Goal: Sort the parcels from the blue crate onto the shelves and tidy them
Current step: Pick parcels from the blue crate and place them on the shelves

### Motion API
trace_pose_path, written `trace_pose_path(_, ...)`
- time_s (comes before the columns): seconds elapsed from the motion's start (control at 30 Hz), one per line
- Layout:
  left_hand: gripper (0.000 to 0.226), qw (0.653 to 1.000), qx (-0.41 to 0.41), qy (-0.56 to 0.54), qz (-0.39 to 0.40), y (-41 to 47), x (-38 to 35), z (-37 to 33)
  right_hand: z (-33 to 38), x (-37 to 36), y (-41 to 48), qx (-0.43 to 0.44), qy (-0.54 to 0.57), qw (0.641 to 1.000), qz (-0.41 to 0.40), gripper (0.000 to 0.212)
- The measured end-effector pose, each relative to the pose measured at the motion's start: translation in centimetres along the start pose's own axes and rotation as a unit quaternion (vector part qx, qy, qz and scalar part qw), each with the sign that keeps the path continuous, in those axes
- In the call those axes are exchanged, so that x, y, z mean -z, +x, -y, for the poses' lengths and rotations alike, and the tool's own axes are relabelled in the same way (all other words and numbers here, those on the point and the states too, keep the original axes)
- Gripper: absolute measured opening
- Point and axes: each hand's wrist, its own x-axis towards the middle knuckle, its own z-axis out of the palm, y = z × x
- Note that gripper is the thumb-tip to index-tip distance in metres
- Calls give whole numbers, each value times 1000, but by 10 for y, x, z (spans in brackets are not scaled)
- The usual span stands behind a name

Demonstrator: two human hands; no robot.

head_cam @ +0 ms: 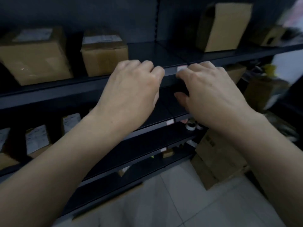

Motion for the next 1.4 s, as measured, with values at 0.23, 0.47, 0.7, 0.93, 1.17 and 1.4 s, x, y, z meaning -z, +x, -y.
trace_pose_path(0.23,22,987,-115,-99,-52,18,14,-35,-6,41,-59,-175,-79,981,3,32)
trace_pose_path(0.47,18,956,-211,-189,-79,-1,30,-43,42,65,-108,-298,-113,948,18,29)
trace_pose_path(0.7,15,898,-315,-294,-92,-31,51,-85,84,90,-173,-427,-162,887,67,32)
trace_pose_path(0.93,18,815,-420,-383,-112,-61,102,-168,122,138,-265,-558,-215,795,102,34)
trace_pose_path(1.17,22,717,-526,-442,-121,-111,165,-264,158,188,-369,-662,-241,700,117,27)
trace_pose_path(1.4,20,632,-601,-471,-133,-186,240,-365,198,241,-498,-748,-248,604,119,33)
